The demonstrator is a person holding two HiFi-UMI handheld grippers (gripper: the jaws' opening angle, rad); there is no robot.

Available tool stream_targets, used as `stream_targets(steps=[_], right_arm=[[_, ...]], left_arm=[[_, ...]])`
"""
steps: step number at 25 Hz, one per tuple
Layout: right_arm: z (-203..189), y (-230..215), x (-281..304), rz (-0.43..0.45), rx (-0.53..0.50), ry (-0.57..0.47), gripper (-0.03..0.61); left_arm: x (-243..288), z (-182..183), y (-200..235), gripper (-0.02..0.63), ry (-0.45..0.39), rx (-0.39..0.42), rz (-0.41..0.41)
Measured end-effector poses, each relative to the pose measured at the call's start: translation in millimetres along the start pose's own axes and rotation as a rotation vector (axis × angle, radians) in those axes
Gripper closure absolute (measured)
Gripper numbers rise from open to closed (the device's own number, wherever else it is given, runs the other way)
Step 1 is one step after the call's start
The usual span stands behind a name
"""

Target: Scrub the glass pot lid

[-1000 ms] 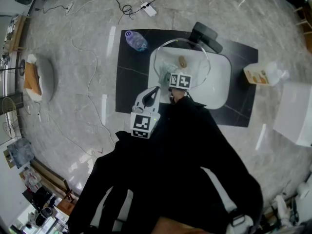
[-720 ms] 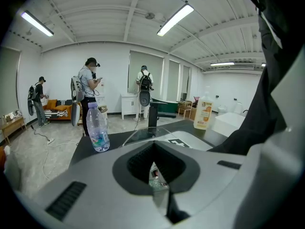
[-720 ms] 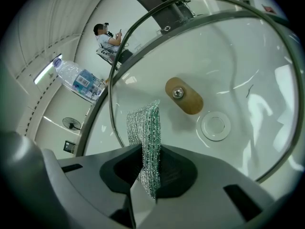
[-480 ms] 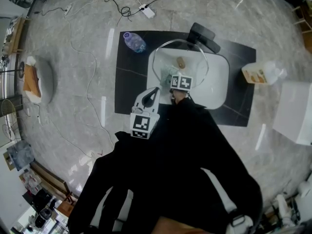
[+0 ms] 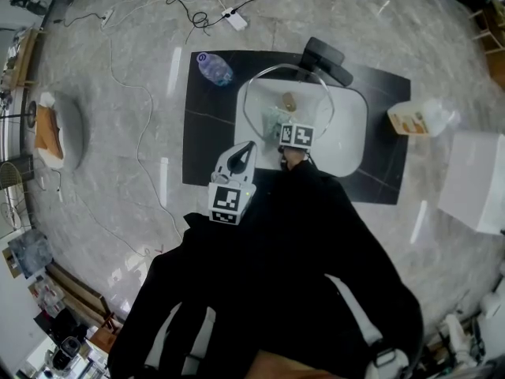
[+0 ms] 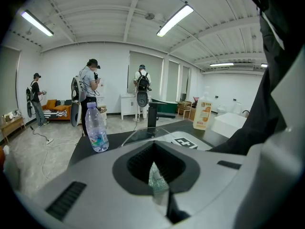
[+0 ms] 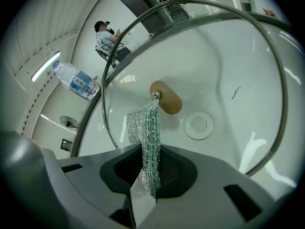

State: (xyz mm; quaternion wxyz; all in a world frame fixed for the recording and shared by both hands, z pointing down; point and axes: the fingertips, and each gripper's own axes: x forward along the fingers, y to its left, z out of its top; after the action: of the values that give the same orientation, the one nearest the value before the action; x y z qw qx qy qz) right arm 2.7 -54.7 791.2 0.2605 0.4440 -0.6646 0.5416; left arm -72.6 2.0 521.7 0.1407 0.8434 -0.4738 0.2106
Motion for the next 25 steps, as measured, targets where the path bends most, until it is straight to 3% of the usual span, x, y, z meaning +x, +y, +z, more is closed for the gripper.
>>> stream_targets(steps=[25], right_arm=[[-1.8,-44.0,-26.3,-0.06,-0.028,0.028,0.512]], left_arm=[[3.0,1.9,-6.0,0.62,-0.011,0.006,-0.016]])
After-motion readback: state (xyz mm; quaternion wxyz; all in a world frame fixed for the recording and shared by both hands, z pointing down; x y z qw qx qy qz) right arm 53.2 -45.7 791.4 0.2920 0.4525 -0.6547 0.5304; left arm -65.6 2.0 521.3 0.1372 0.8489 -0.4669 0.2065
